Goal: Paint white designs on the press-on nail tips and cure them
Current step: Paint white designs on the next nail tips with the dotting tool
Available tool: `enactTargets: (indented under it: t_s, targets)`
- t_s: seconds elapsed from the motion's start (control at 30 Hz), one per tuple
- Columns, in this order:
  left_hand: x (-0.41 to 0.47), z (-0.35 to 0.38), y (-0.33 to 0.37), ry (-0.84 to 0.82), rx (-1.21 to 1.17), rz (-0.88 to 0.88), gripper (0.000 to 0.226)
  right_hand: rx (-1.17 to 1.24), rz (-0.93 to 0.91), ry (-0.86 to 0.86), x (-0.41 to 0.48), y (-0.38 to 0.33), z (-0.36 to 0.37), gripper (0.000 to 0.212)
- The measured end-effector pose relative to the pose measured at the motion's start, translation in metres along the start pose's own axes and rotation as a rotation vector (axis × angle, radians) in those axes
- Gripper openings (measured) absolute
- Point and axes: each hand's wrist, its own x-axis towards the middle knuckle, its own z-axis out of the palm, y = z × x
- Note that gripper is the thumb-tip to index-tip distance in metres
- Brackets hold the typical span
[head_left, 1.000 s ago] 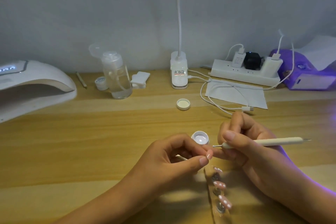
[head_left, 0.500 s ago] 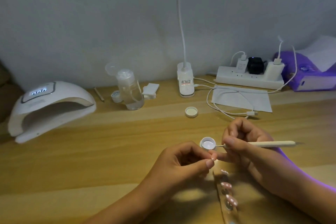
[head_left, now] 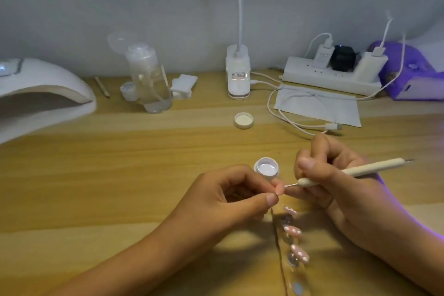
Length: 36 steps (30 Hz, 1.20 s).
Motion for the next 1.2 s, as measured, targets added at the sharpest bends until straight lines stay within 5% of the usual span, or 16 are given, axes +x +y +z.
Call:
enactTargets:
  t_s: [0.47, 1.2]
  targets:
    - [0.003, -0.002, 0.0, -0.033, 0.035, 0.042, 0.004, -0.026, 0.014, 0.078, -0.001, 0.002, 0.008, 0.024]
    - [0.004, -0.002, 0.002, -0.056, 0.008, 0.035, 0.003, -0.079, -0.039, -0.045, -0.001, 0.006, -0.002, 0.026]
